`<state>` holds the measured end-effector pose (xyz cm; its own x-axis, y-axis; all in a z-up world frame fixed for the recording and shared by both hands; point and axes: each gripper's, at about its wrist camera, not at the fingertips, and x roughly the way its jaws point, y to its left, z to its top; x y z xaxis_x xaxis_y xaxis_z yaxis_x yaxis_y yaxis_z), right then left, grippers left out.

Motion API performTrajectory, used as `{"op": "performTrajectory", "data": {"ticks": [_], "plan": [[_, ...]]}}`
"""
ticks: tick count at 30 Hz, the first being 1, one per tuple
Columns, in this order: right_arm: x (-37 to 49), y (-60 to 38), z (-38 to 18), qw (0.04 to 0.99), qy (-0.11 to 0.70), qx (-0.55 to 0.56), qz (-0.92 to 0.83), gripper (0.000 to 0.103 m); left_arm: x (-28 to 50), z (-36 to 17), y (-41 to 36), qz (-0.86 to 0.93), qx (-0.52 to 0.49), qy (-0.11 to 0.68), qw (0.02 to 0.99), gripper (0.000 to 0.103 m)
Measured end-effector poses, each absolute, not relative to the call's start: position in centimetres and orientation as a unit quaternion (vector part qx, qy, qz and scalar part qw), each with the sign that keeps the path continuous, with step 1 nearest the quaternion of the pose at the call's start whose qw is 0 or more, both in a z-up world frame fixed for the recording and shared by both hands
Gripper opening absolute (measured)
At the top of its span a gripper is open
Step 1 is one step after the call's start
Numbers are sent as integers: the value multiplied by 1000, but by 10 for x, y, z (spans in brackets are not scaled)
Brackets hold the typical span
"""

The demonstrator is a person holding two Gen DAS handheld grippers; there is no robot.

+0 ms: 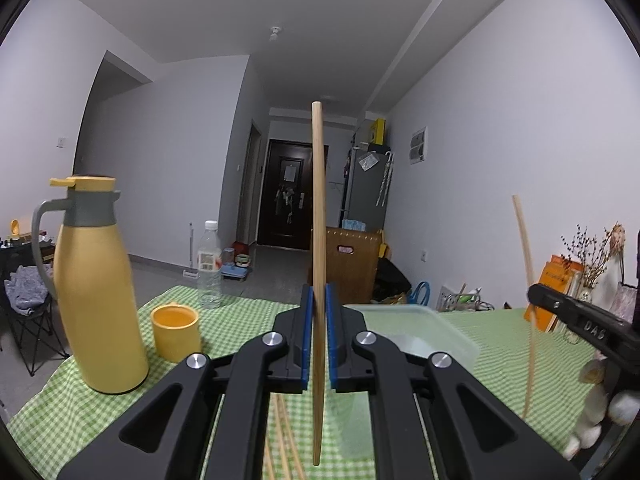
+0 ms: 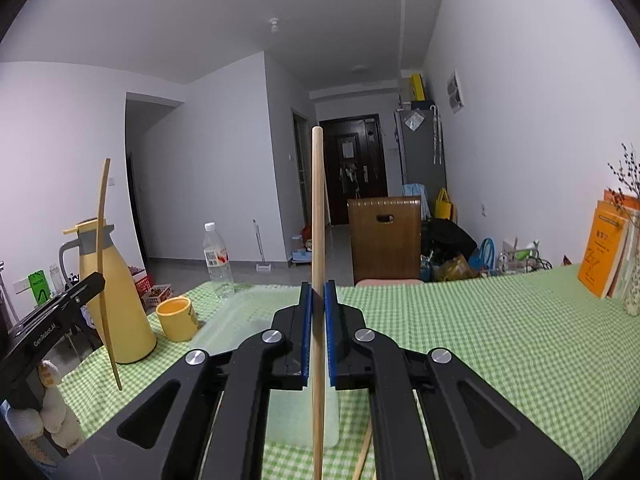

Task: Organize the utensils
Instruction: 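Carry both chopsticks upright over the clear plastic box with both tools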

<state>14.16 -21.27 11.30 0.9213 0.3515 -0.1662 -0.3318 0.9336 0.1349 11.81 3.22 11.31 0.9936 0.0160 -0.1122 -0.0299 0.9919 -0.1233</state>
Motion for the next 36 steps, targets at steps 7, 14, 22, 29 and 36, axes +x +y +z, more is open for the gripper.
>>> {"op": "performTrajectory", "data": {"ticks": [7,14,22,29,36], "plan": [[153,-209,132,979,69,57,182,7,131,131,15,-1,-65,50,997,4],[169,-204,149,978,44,62,194,7,154,147,7,-7,-71,43,996,4],[194,-194,156,976,37,67,203,7,186,156,-7,-13,-80,43,996,4],[215,-186,146,976,47,57,205,7,217,153,-16,-20,-67,53,996,4],[234,-185,129,973,65,64,213,7,240,132,-25,-23,-71,72,995,4]]}}
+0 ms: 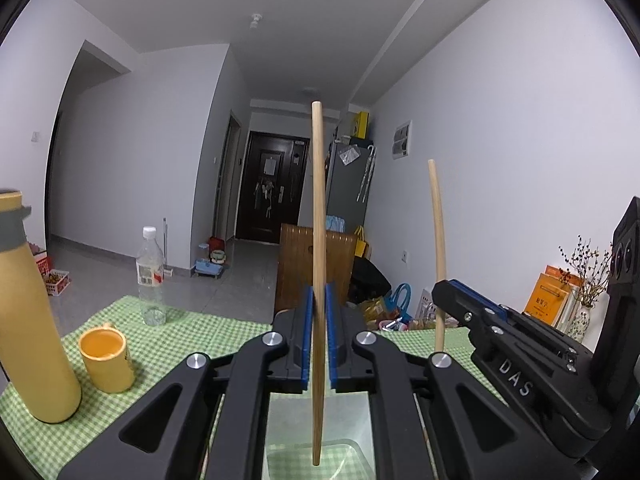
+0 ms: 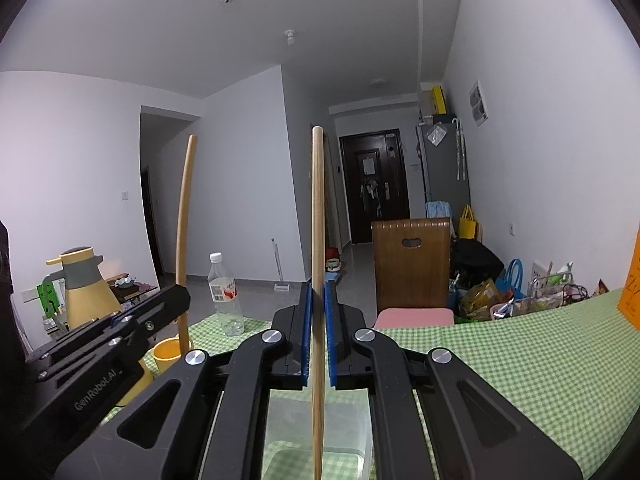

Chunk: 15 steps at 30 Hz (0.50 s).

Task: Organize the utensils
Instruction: 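Carry both chopsticks upright over the clear plastic box with both tools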

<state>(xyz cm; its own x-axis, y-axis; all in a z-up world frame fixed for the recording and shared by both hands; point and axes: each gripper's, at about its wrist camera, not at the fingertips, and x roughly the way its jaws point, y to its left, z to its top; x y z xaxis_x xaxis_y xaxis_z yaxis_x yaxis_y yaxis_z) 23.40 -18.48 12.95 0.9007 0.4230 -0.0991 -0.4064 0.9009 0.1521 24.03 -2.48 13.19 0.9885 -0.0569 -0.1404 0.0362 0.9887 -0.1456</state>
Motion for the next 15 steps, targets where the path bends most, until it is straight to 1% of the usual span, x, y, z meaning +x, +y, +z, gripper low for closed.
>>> {"op": "performTrajectory", "data": {"ticks": [7,15], "plan": [[242,-183,113,969,89,66,219,7,259,101,-21,-22,-75,109,991,4],[239,-180,98,966,116,52,224,7,255,80,-15,-29,-65,127,989,4]]}}
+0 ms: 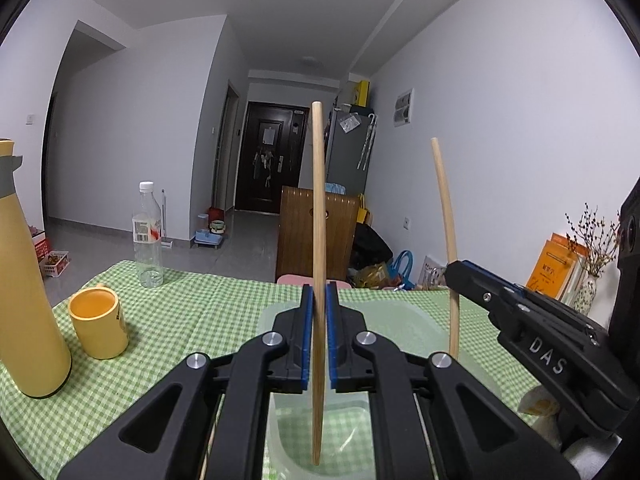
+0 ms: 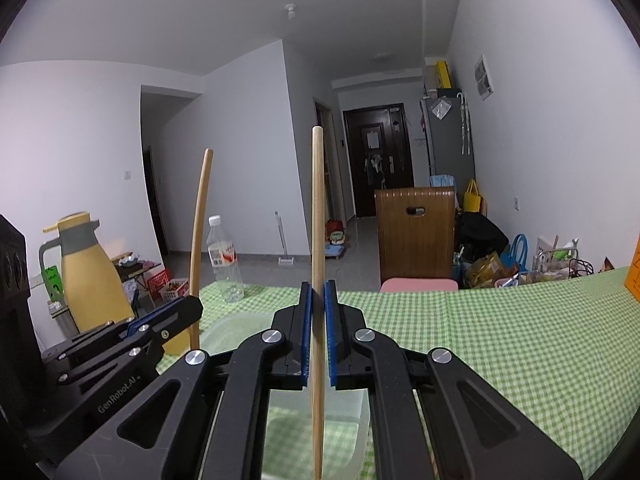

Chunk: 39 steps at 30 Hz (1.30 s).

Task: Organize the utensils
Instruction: 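Carry both chopsticks upright over the clear plastic box with both tools, then open both tools to drop the chopsticks into the clear box, then withdraw both open tools back from the box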

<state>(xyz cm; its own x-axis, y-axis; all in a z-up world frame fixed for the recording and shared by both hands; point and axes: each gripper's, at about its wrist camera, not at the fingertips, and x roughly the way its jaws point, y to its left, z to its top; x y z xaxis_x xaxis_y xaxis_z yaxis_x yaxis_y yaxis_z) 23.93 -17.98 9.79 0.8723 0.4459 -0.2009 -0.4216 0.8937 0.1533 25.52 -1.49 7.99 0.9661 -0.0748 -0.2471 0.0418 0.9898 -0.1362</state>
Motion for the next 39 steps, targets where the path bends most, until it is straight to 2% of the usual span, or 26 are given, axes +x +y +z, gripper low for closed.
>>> {"op": "performTrajectory", "data": {"ticks": [2,5,7,8,9,10,11,12,13,39], "plan": [[239,-180,95,965,126,50,224,7,252,78,-13,-31,-64,128,989,5],[237,-184,89,962,145,47,228,8,240,81,-7,-35,-65,123,990,32],[229,-188,88,963,151,42,221,29,226,85,-3,-34,-62,106,992,63],[226,-191,89,964,150,41,214,54,221,87,0,-34,-62,100,993,67],[222,-195,89,966,147,41,208,69,213,89,4,-32,-61,94,993,79],[217,-200,89,968,145,44,200,72,208,92,7,-33,-63,90,993,90],[214,-204,89,969,146,47,194,80,201,93,11,-33,-66,84,994,96],[212,-208,89,970,148,50,186,92,194,94,15,-31,-71,75,994,96],[208,-212,89,972,148,54,172,95,189,94,18,-27,-73,71,994,96],[118,-214,64,978,181,41,93,95,116,72,62,-7,-78,102,992,96]]}}
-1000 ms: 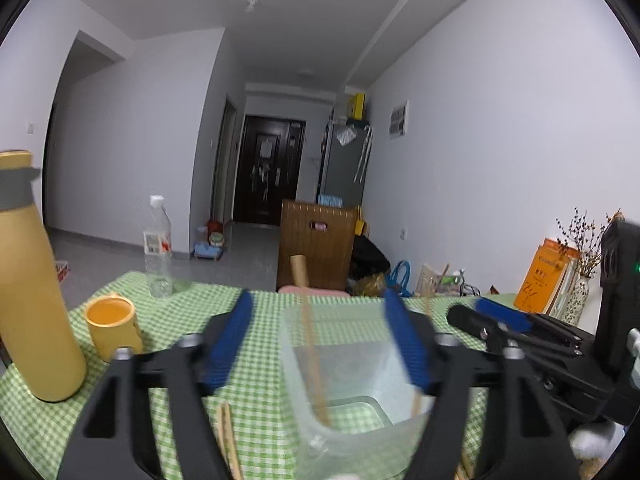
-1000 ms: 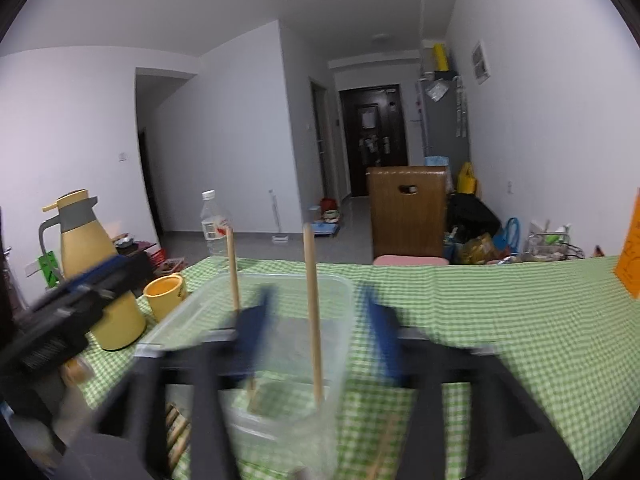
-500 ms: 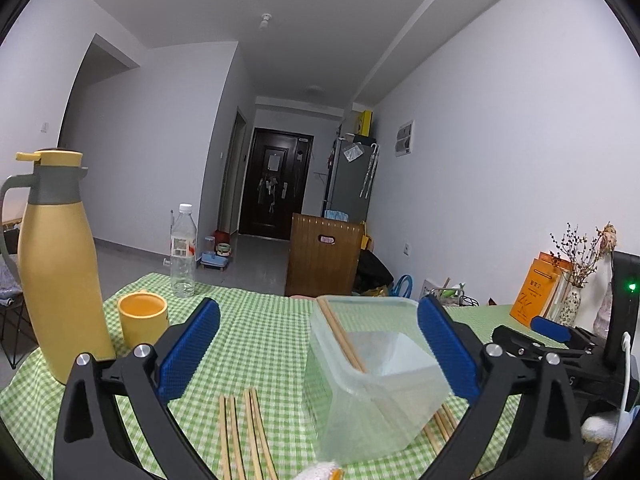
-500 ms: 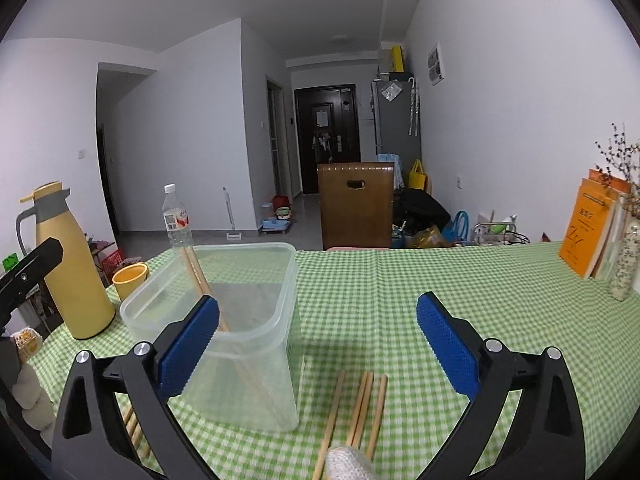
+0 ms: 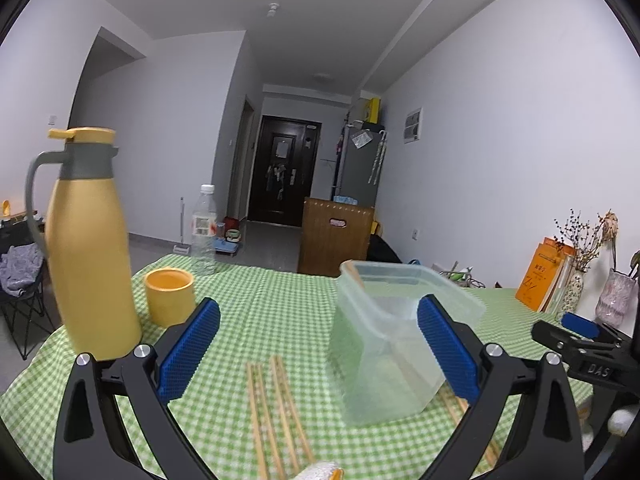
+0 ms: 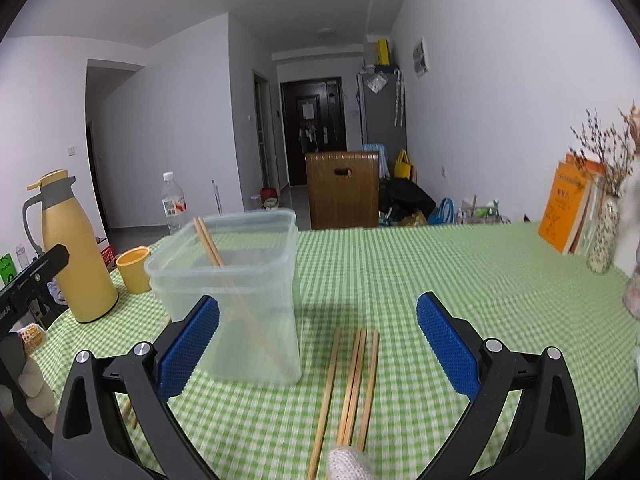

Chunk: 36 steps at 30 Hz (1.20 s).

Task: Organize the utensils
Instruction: 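Withdraw both open tools back from the box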

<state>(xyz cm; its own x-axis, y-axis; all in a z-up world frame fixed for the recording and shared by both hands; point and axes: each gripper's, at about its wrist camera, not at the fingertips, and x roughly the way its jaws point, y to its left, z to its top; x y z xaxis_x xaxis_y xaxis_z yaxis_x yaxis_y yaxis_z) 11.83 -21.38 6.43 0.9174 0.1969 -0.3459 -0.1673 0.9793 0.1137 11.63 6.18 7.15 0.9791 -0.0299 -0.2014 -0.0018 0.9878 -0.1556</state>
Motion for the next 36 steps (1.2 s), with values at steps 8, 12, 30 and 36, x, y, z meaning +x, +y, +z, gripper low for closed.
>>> {"op": "performTrajectory", "data": {"ticks": [8,12,30,36], "plan": [[109,-214,29,972,222,34,72,95,107,41,86,24,-86,132,987,96],[103,-211,11,970,234,30,64,95,105,22,94,37,-79,145,986,96],[85,-204,-20,980,198,-12,25,95,111,-19,87,83,-40,171,981,96],[80,-205,-18,982,185,-9,29,95,109,-18,87,86,-39,166,982,96]]}}
